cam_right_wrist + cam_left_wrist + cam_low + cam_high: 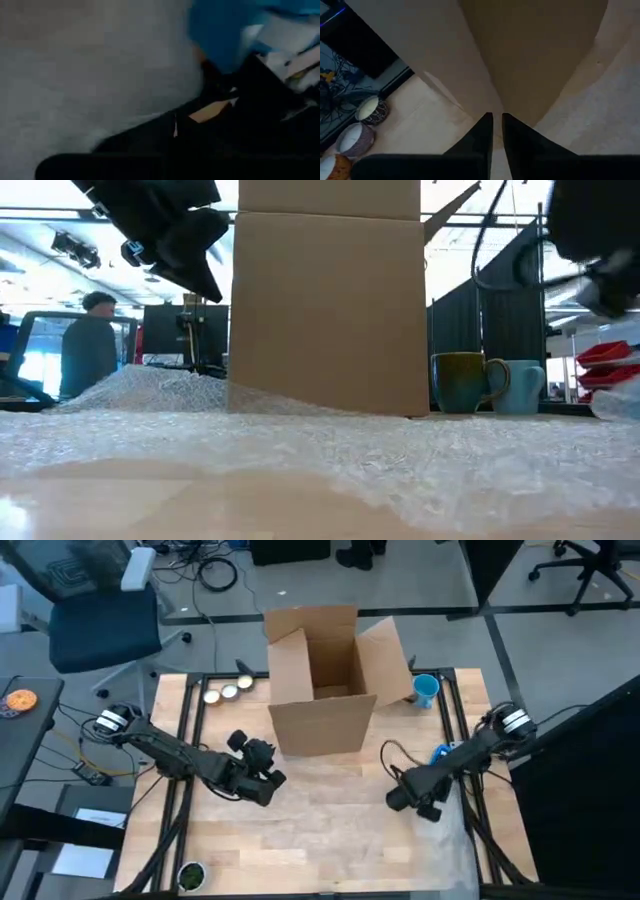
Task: Wrap mug
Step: Wrap the brown cup with bubble wrap
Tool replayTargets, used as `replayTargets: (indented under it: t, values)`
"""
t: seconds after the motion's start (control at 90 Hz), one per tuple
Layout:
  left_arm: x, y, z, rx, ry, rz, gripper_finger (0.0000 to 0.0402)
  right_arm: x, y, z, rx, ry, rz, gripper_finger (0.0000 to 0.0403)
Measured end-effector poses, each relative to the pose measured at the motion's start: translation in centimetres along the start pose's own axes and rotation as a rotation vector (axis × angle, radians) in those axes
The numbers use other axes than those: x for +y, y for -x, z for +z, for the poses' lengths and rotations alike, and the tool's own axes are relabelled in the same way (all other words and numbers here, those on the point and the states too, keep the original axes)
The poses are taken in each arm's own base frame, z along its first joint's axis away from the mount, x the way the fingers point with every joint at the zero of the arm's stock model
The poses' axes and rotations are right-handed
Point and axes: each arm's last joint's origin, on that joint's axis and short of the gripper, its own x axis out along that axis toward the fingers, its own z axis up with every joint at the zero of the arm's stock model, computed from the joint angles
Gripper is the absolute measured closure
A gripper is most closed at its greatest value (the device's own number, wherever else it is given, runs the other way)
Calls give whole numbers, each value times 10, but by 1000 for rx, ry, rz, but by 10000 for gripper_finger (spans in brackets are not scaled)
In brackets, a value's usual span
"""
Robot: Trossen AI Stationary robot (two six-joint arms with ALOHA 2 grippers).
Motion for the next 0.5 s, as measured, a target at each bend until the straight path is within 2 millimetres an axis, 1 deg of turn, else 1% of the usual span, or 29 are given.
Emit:
replayTargets:
  t: [0.156, 0.278, 0.378, 0.5]
  values:
    - [0, 0, 0, 0, 0, -1, 375, -25, 28, -5, -224, -38, 90, 403]
    - [0, 0, 0, 4, 0, -5, 375, -46, 41, -10, -372, -34, 91, 403]
    - [-1, 0, 0, 2, 4, -8, 375, -64, 45, -11, -478, -88, 47, 403]
    - [-1, 0, 0, 2, 6, -9, 375, -87, 43, -7, -482, -195, 77, 403]
